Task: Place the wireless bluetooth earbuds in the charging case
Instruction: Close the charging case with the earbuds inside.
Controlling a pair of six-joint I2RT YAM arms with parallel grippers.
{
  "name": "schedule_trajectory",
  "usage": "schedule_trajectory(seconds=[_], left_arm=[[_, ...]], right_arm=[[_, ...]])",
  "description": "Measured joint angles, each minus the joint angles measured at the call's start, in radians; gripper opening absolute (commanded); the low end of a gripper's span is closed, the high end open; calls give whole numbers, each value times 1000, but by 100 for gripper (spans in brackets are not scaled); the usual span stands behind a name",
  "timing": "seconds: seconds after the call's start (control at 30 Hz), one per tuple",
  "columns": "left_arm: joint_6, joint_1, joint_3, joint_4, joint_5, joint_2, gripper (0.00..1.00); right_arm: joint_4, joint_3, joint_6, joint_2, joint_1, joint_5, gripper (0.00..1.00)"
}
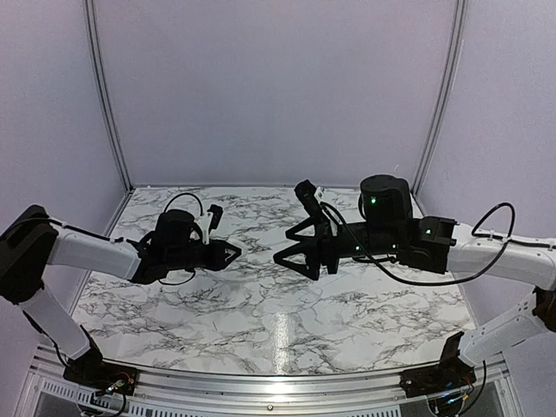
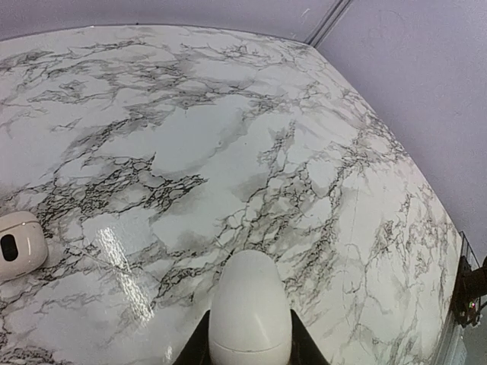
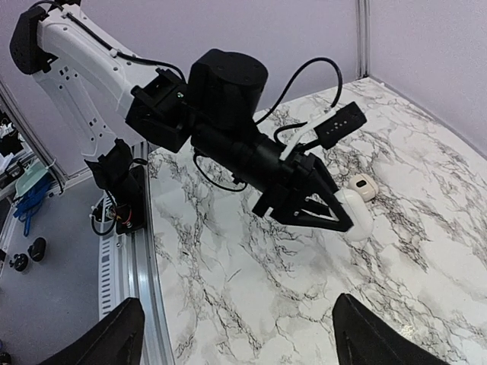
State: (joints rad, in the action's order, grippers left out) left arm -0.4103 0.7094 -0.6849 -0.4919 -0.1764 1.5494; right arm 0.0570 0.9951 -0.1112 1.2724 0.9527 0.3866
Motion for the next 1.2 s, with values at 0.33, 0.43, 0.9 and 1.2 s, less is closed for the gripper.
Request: schedule_trajectory(seconds=[0.33,0.43,0.9,1.2], left_arm=[[-85,-48,-235,-24,-52,337,9],[-110,-50,-283,-24,-69,409,16],[-179,-68,-380,31,-53,499,76],[-121,-68,-386,183,39,398,99]], right_arm=[[-19,-19,-10,-14,-3,-7,87],[-22,-21,-9,-16,-3,-8,88],[-50,-65,-48,-35,-34,-8,95],[-63,-92,-117,-63,-139,-16,98]])
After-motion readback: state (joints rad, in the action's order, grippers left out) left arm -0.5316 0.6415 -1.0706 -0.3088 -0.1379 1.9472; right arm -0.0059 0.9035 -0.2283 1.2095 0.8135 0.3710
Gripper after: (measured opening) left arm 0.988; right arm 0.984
